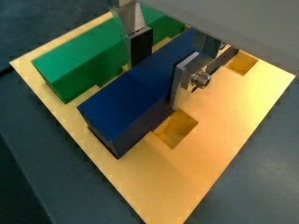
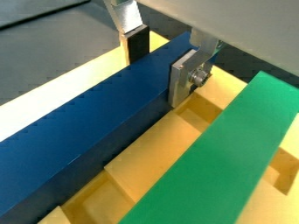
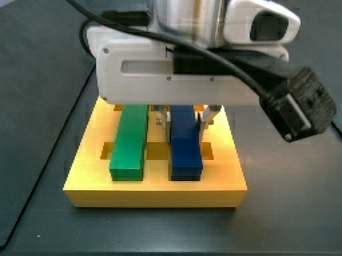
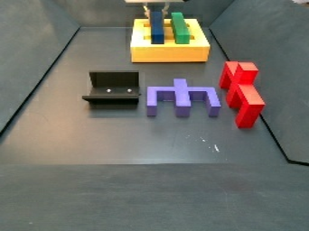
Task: Pick up the blue object. Move up. Move to above the board. Insert the blue object.
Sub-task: Insert the blue object.
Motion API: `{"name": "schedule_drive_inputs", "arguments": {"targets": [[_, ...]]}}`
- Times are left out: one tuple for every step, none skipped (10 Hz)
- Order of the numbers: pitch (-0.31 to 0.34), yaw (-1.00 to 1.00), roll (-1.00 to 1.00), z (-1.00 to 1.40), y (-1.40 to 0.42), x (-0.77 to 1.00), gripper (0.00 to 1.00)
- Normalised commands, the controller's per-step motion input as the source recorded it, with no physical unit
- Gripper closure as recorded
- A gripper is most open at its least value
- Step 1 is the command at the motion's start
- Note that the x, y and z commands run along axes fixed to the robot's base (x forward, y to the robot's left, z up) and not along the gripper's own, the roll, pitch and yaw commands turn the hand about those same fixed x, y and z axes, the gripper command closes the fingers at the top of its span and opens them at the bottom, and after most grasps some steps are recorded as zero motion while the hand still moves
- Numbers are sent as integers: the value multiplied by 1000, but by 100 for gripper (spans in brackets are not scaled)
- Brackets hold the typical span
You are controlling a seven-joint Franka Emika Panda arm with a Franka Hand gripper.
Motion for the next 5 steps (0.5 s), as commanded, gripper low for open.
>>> {"name": "schedule_drive_inputs", "arguments": {"targets": [[16, 0, 56, -171, 0, 91, 100], [0, 0, 33, -203, 0, 3, 100], [0, 0, 4, -283, 0, 0, 100], [0, 0, 36, -126, 0, 0, 100], [0, 0, 0, 0, 0, 0, 100]]}}
